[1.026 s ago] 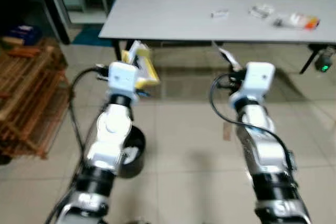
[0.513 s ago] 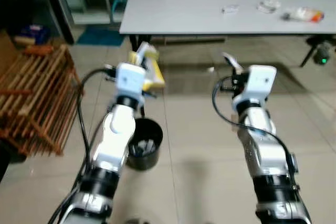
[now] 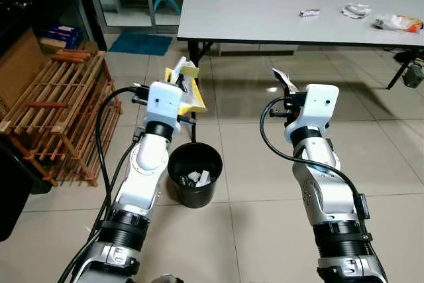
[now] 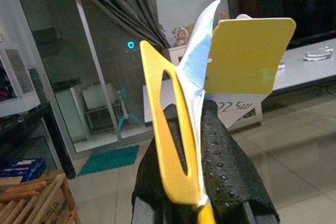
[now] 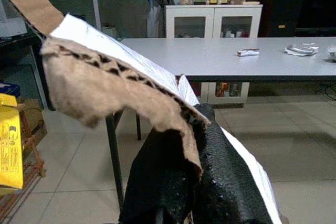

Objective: Picking trash to rubbish bin

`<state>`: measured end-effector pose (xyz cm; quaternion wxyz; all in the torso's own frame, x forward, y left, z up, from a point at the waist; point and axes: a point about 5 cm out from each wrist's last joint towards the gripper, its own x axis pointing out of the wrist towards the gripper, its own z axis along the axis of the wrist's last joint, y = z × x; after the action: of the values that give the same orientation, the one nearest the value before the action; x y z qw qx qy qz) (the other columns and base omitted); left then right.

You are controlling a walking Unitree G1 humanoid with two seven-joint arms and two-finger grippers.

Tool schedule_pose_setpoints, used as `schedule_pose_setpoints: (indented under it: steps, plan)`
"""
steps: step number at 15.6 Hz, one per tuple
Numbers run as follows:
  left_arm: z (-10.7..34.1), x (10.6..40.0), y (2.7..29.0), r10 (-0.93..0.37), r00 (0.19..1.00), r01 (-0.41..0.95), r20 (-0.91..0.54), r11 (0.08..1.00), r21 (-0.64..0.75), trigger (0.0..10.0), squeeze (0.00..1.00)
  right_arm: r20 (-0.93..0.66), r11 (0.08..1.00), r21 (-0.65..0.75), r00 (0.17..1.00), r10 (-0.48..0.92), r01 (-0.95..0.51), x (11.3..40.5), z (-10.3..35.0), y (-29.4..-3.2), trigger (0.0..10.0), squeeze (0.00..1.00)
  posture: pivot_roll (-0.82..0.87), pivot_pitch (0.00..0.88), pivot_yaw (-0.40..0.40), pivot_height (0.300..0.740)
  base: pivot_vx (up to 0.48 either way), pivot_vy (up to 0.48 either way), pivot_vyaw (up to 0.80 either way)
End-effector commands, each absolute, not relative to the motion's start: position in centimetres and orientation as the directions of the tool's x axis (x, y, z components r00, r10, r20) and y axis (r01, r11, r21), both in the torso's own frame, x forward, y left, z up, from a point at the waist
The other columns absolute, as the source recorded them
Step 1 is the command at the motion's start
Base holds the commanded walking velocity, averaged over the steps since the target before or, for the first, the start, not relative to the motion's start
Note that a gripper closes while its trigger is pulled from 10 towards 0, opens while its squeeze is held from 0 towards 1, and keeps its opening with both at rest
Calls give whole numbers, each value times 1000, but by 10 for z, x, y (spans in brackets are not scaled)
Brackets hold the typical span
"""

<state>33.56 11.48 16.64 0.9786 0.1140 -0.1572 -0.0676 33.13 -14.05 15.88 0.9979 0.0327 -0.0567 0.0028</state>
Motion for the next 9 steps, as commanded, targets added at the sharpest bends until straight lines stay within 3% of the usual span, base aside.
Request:
schedule_pose_setpoints:
  steps: [1, 9]
  plan:
    - [165, 338, 115, -168, 947, 99, 274, 963, 249, 10000, 0, 121, 998, 67, 993, -7, -1, 332, 163, -144, 10000, 0, -32, 36, -3, 740, 0, 0, 0]
    - [164, 337, 116, -165, 951, 101, 261, 965, 244, 10000, 0, 107, 998, 47, 994, 25, -30, 333, 160, -139, 10000, 0, -27, 29, -2, 740, 384, 0, 0]
